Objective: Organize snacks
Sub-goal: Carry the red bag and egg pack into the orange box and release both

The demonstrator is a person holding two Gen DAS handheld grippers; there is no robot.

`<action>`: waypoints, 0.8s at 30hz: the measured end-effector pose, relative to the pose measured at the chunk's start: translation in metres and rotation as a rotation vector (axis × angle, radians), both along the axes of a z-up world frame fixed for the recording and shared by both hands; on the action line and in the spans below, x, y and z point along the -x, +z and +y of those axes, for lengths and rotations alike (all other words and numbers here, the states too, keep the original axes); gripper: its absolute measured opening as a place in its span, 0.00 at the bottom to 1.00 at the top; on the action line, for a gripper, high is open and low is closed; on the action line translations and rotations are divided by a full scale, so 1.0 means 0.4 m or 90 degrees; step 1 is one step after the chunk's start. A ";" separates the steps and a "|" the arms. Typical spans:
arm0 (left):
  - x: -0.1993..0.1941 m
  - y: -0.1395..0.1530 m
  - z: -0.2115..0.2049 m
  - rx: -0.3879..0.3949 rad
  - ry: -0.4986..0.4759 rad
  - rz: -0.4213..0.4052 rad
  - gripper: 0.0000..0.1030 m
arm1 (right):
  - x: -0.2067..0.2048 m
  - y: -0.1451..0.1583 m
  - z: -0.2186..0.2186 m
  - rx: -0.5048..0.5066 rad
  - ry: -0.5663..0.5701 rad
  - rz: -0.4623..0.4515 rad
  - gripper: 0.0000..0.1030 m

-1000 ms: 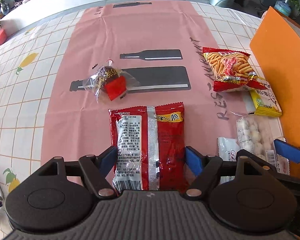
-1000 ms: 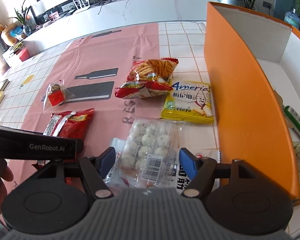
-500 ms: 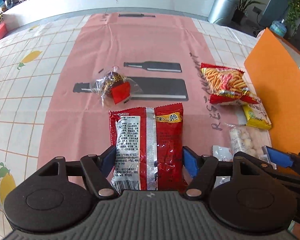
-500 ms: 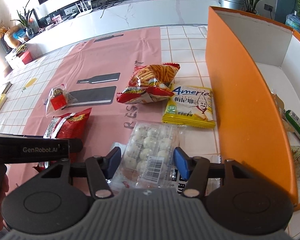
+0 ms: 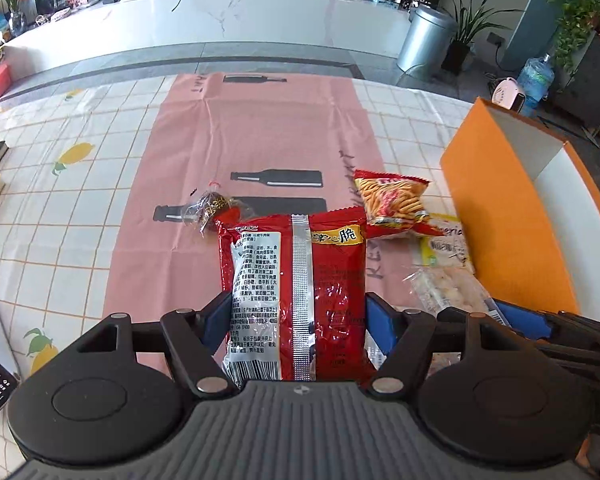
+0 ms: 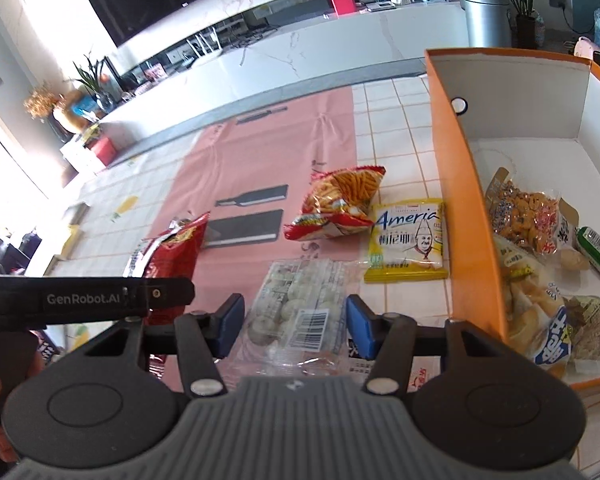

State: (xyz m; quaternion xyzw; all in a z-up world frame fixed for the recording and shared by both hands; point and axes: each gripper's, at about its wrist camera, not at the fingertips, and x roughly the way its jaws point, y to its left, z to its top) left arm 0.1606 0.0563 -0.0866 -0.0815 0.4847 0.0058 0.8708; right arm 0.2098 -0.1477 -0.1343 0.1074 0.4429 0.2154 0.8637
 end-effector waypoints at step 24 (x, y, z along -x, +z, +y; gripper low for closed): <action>-0.009 0.262 -0.334 0.054 -0.193 -0.090 0.78 | 0.065 0.308 -0.396 -0.007 -0.052 -0.087 0.51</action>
